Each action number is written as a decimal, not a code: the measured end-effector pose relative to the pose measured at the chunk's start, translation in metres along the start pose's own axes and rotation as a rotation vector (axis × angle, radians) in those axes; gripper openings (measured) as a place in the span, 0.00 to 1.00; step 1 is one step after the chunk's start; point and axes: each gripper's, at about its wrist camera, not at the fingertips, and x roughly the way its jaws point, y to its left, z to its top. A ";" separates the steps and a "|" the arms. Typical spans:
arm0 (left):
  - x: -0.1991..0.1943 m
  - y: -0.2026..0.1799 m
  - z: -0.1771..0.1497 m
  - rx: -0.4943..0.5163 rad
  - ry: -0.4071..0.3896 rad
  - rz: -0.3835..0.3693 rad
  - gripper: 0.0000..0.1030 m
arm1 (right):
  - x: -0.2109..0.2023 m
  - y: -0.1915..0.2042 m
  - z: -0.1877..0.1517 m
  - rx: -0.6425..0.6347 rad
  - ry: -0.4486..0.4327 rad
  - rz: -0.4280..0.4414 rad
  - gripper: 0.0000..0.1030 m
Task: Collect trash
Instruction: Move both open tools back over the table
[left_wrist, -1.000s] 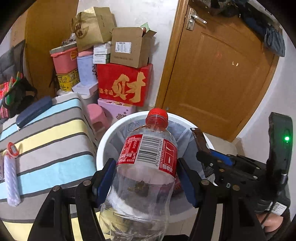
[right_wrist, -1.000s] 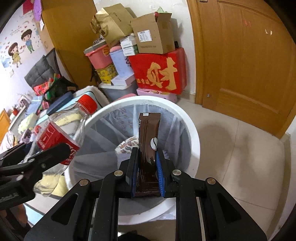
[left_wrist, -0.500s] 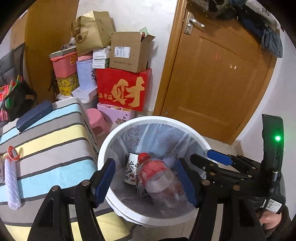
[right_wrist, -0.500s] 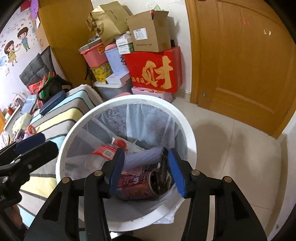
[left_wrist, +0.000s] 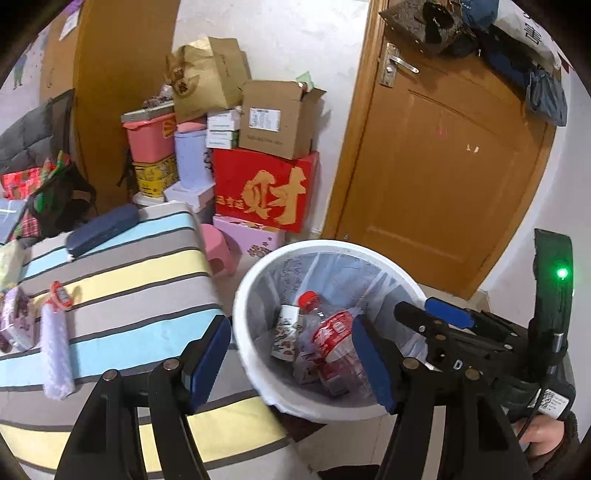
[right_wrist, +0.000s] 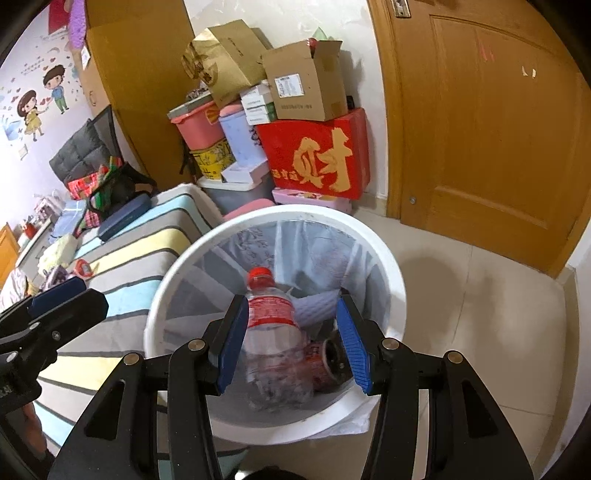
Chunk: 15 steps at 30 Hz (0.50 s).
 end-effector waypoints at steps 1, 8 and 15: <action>-0.003 0.002 -0.001 -0.001 -0.007 0.004 0.66 | -0.002 0.002 -0.001 -0.001 -0.005 0.003 0.50; -0.033 0.024 -0.013 -0.047 -0.041 0.044 0.66 | -0.013 0.024 -0.002 -0.027 -0.045 0.028 0.50; -0.063 0.046 -0.032 -0.067 -0.061 0.098 0.66 | -0.020 0.054 -0.009 -0.066 -0.075 0.058 0.50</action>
